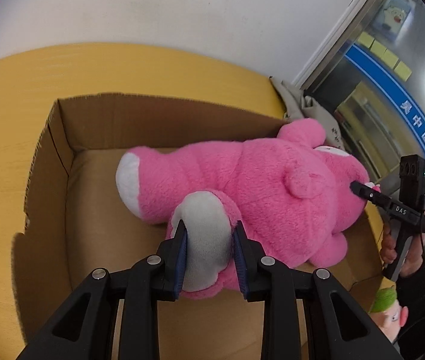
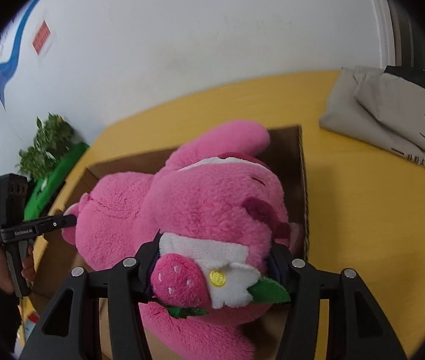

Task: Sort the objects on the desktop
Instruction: 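Lift the pink bear into the cardboard box and open the right gripper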

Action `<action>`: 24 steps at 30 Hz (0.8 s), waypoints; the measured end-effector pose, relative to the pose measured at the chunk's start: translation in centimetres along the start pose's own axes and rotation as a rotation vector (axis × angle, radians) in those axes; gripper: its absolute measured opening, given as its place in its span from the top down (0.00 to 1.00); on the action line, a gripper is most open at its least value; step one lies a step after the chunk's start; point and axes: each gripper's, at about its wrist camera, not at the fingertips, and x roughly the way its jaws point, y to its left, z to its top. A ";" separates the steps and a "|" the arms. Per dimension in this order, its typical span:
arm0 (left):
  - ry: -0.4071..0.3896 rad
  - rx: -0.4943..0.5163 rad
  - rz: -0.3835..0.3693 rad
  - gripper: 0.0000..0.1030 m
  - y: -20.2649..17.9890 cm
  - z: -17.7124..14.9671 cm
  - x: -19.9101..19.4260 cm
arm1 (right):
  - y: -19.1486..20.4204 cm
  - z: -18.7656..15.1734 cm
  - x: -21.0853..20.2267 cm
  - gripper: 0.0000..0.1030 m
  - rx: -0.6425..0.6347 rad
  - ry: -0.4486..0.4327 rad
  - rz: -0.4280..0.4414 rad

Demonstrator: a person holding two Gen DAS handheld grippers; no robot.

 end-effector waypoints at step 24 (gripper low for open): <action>-0.015 0.016 0.178 0.40 0.5 -0.3 -1.1 | 1.5 0.8 -0.3 0.20 -0.027 0.026 -0.134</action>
